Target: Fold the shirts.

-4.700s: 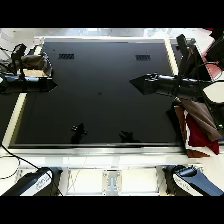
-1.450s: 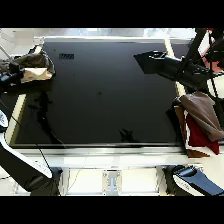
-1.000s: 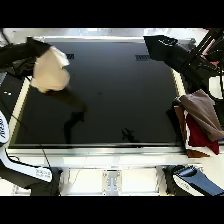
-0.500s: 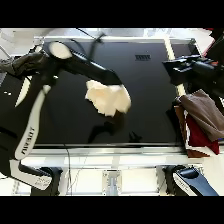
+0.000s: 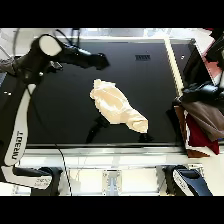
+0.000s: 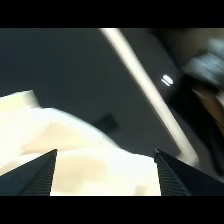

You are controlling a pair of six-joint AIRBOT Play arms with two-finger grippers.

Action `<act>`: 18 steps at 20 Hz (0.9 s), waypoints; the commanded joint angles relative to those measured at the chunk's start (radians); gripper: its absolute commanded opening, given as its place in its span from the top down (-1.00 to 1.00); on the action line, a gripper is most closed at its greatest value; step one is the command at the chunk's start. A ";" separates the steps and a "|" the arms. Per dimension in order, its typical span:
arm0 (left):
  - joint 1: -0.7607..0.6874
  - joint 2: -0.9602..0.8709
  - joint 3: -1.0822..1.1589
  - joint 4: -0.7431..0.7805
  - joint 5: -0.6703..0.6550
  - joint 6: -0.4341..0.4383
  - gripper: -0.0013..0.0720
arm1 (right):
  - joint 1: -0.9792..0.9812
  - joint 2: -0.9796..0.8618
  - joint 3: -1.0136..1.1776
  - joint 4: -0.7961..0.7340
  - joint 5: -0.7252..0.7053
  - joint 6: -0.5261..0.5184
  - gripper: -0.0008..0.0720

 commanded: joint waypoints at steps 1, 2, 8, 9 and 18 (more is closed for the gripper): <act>0.126 -0.011 -0.027 0.053 -0.003 -0.072 -0.98 | -0.023 -0.008 -0.252 0.117 -0.001 0.015 0.09; 0.145 -0.040 -0.027 0.052 0.000 -0.073 -0.98 | -0.023 -0.008 -0.308 0.159 -0.010 0.015 0.07; 0.155 -0.277 -0.027 -0.007 0.015 -0.072 -0.98 | -0.023 -0.008 -0.404 0.357 0.019 0.015 -0.16; 0.155 -0.316 -0.027 -0.007 0.014 -0.072 -0.98 | -0.023 -0.008 -0.404 0.363 0.033 0.015 -0.16; 0.126 -0.478 -0.027 -0.135 -0.020 0.091 -0.95 | -0.021 -0.008 -0.405 0.385 0.064 0.015 -0.15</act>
